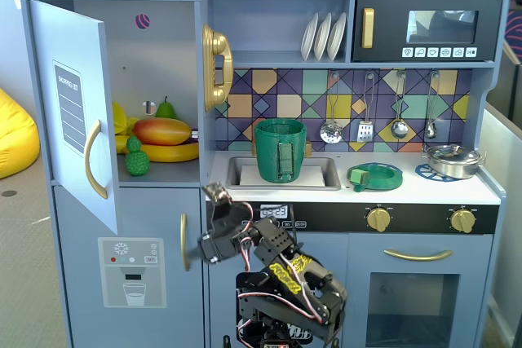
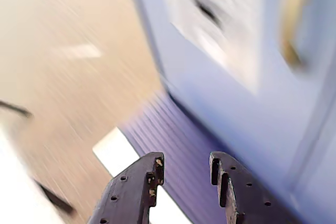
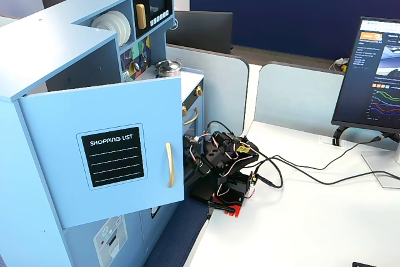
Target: Close the left cabinet door
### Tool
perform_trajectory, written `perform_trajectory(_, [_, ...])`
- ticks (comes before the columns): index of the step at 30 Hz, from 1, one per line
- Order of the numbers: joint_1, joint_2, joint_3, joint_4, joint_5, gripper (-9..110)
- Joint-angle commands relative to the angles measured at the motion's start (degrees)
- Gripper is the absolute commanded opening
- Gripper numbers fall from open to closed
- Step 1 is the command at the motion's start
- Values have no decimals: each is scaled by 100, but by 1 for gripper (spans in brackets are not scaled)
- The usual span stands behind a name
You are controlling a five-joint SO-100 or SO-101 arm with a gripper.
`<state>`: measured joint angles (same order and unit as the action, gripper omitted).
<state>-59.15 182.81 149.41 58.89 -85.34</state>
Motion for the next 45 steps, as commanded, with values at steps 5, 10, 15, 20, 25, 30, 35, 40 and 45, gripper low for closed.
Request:
perform_trajectory(5, [-1213,-861,-1969,-686,97,0])
perform_trajectory(10, [-1837,-1327,-2865,-870,132,0])
perform_trajectory(15, [-2558,-1749,-3507,-1239,0,0])
perform_trajectory(20, [-3023,-2399,-4096,-1477,-396,0])
perform_trajectory(25, [-3472,-3287,-4746,-1679,-756,0])
perform_trajectory(30, [-3700,-4359,-5555,-1942,-896,0])
perform_trajectory(35, [-3762,-5458,-6407,-2215,-984,0])
perform_trajectory(40, [-3850,-6390,-7189,-2399,-1072,0])
perform_trajectory(45, [-3595,-7040,-7752,-2505,-1090,0])
